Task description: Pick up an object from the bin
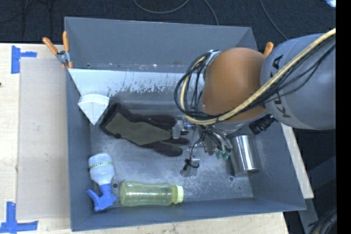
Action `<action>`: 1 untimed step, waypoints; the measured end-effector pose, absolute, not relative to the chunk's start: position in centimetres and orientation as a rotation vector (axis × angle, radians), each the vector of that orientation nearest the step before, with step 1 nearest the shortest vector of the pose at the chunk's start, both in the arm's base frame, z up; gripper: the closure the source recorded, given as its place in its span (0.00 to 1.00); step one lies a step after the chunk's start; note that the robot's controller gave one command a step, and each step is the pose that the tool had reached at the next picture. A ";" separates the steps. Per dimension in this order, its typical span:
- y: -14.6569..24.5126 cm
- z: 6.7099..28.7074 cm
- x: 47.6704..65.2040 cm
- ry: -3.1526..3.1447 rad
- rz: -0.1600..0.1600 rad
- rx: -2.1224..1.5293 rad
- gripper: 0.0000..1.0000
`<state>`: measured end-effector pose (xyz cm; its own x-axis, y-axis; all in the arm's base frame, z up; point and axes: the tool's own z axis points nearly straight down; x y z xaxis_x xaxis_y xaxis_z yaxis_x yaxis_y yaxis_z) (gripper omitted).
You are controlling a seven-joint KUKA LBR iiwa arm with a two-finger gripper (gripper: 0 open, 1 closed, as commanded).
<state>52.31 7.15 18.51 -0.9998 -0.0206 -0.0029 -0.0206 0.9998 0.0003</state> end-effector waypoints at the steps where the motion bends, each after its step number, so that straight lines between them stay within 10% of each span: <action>1: 9.0 14.9 57.4 3.140 0.001 -0.173 0.00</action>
Offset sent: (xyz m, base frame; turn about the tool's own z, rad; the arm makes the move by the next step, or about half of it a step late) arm 0.0721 0.0124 -0.0921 -0.0780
